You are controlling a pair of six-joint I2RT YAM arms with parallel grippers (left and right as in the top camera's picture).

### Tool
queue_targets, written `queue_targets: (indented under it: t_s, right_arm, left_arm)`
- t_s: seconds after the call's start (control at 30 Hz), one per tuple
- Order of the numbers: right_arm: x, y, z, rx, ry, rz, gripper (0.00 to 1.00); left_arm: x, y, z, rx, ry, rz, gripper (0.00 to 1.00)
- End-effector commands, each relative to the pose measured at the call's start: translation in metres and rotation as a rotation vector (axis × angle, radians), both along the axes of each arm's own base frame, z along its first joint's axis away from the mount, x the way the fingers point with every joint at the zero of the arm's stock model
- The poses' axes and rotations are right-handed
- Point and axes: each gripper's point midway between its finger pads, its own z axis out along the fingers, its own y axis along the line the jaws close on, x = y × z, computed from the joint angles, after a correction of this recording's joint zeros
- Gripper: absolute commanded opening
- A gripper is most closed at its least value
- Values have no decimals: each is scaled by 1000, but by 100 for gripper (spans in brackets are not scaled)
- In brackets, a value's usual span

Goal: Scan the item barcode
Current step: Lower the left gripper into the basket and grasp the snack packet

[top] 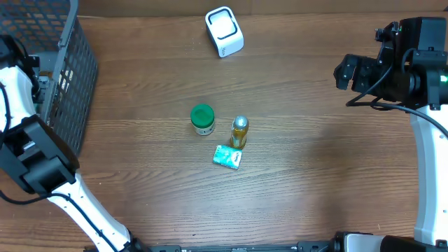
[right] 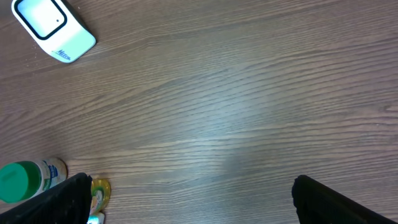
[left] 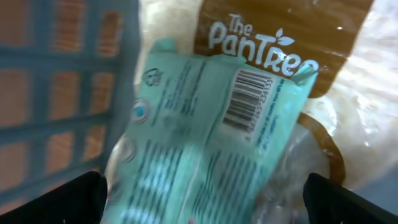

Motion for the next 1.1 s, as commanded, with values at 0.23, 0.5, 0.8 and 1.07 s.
queue_targets:
  t_s: [0.23,0.5,0.8,1.07]
  right_arm:
    - [0,-2,12,-9,-35,-10,100]
    - [0,-2,12,-9,-35,-9,100]
    - [0,-2,12,-9,-35,-10,100]
    - [0,-2,12,-9,-35,-10,100]
  left_arm:
    - [20,-8,2,-52,-77,-81,100]
    - [9,4,0,-85,-103,-4,99]
    - [-3,5,-8,-257,-168,-1,99]
    - [-19,3,-55,-345,-101,30,100]
